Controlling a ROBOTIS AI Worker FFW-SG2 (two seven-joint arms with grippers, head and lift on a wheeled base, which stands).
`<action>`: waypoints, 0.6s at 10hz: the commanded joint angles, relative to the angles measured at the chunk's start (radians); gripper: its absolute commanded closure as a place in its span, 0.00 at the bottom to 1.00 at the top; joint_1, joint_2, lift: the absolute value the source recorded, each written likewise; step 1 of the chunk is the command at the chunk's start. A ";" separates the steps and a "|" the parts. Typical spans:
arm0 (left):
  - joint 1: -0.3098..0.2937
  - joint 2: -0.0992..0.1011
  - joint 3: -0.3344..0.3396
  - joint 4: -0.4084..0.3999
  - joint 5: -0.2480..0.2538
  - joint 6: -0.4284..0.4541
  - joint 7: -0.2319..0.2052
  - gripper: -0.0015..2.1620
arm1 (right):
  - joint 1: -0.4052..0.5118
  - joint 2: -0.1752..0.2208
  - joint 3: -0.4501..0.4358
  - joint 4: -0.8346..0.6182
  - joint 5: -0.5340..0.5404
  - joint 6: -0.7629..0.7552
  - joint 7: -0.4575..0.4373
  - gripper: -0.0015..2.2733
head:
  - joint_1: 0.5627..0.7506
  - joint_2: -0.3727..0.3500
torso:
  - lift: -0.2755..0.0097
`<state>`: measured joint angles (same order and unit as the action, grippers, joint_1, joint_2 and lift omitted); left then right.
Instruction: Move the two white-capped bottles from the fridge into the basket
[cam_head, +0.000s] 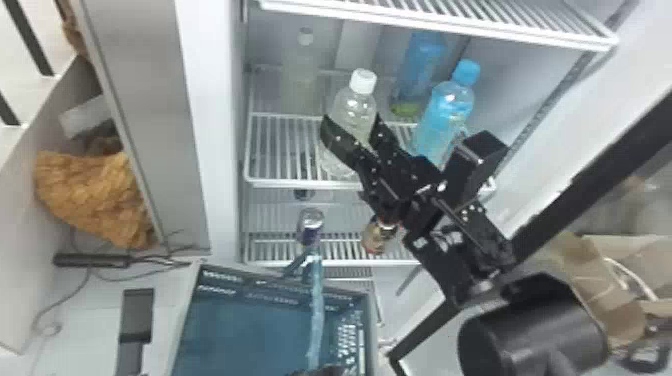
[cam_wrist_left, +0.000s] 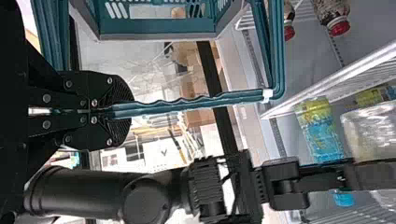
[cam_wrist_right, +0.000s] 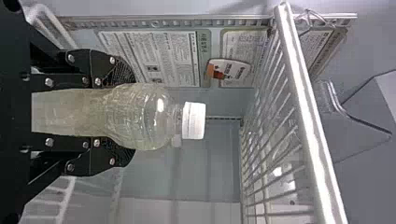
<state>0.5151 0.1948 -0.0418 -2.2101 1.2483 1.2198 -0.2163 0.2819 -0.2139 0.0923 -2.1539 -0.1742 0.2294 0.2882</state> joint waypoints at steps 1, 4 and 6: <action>0.000 0.000 0.002 0.000 0.000 0.000 0.000 0.55 | 0.067 0.005 -0.027 -0.071 0.007 0.026 -0.001 0.40 | 0.70 0.17 | 0.97; 0.003 0.000 0.004 0.000 0.000 -0.002 -0.002 0.55 | 0.175 0.016 -0.068 -0.177 0.003 0.068 0.000 0.40 | 0.70 0.12 | 0.97; 0.003 0.000 0.006 0.000 0.000 -0.002 -0.002 0.55 | 0.248 0.030 -0.102 -0.245 0.001 0.092 0.000 0.40 | 0.70 0.09 | 0.97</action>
<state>0.5178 0.1948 -0.0361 -2.2101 1.2486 1.2173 -0.2178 0.5081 -0.1884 0.0000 -2.3769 -0.1731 0.3134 0.2884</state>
